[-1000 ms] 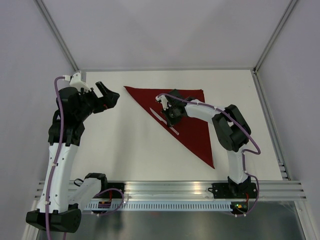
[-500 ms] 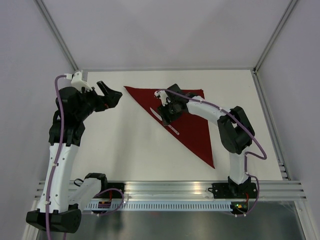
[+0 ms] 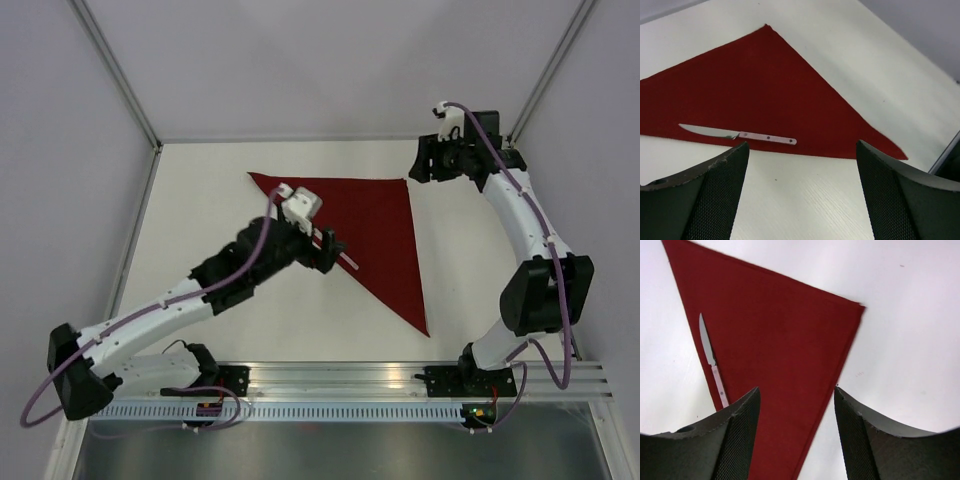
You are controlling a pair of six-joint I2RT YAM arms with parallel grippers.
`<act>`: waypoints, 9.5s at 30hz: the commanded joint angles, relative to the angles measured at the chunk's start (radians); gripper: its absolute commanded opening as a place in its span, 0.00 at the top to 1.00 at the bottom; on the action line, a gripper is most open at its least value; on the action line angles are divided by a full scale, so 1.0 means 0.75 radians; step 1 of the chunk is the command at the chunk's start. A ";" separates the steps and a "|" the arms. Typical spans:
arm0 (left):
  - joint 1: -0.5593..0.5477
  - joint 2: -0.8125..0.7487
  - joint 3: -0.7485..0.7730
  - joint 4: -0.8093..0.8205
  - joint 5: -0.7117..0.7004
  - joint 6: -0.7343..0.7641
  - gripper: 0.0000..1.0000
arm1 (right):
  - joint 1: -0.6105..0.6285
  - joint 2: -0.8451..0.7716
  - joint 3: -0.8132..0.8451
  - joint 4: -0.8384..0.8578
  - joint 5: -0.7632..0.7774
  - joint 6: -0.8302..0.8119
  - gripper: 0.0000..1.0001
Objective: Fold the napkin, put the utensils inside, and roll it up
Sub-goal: Place the utensil onto the napkin, then fold the napkin
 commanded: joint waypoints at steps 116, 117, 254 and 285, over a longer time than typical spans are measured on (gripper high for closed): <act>0.269 0.953 -0.196 1.087 -0.103 -0.525 0.98 | -0.226 -0.191 -0.301 0.056 -0.096 0.056 0.44; 0.276 0.948 -0.196 1.081 -0.105 -0.523 0.98 | -0.226 -0.187 -0.303 0.054 -0.096 0.056 0.44; 0.902 1.319 0.358 1.316 1.406 -0.496 0.98 | -0.038 -0.005 -0.247 -0.050 -0.069 -0.063 0.47; 0.509 1.225 0.489 0.185 1.204 0.422 0.98 | 0.144 0.069 -0.215 -0.066 0.006 -0.098 0.69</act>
